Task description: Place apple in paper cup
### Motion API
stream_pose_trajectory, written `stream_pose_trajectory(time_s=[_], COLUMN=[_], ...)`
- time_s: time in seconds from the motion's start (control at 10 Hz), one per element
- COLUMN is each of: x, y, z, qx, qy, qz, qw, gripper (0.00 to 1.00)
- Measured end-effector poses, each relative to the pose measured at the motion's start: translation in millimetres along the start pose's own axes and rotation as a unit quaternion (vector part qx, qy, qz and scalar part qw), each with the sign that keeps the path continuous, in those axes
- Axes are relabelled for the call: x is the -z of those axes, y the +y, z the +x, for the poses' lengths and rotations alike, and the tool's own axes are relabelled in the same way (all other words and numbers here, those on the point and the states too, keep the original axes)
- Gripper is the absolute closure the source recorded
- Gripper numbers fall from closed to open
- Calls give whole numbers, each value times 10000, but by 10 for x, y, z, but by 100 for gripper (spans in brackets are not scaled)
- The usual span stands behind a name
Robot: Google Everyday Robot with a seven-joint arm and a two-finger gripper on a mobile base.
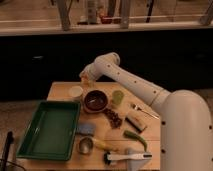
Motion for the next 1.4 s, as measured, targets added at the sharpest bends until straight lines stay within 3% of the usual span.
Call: stream_pose_trajectory(time_s=[0.8,1.4], x=[-58,-116], y=[-188,-258], z=[-253,-492], qx=[399,561], qy=[-343,-564], qz=[42,-70], qw=[9986,9968], gripper=[100,100])
